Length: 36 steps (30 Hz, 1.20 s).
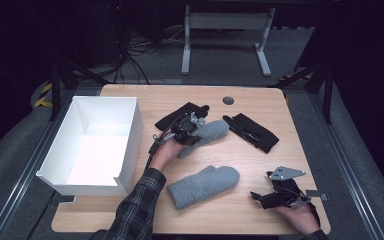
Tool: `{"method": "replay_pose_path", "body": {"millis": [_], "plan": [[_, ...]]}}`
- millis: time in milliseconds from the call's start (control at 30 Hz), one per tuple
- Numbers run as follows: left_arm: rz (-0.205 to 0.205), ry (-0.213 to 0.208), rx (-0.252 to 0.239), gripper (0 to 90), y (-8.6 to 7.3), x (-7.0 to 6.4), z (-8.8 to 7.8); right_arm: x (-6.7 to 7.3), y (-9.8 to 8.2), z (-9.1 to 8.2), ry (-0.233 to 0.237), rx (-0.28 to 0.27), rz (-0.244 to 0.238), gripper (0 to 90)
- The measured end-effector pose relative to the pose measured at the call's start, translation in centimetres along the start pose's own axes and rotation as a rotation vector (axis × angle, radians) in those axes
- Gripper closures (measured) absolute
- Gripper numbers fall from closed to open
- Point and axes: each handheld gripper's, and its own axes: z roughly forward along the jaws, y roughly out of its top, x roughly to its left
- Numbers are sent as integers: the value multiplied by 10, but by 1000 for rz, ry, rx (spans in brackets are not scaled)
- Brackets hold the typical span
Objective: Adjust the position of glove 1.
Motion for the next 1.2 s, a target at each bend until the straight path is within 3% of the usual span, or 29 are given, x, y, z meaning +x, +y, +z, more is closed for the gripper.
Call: {"method": "replay_pose_path", "body": {"millis": [167, 233, 633, 733, 867, 1200], "plan": [[-29, -27, -24, 742, 1, -1, -6, 0, 0, 0, 0, 0, 0, 20], [-67, -41, -45, 742, 2, -4, -12, 0, 0, 0, 0, 0, 0, 20], [-76, -78, -72, 742, 3, -26, -44, 0, 0, 0, 0, 0, 0, 20], [-81, -107, -78, 742, 2, -34, -56, 0, 0, 0, 0, 0, 0, 20], [-79, -131, -93, 742, 1, -43, -66, 0, 0, 0, 0, 0, 0, 20], [-25, -163, -89, 742, -6, -74, -90, 0, 0, 0, -1, 0, -1, 20]]}}
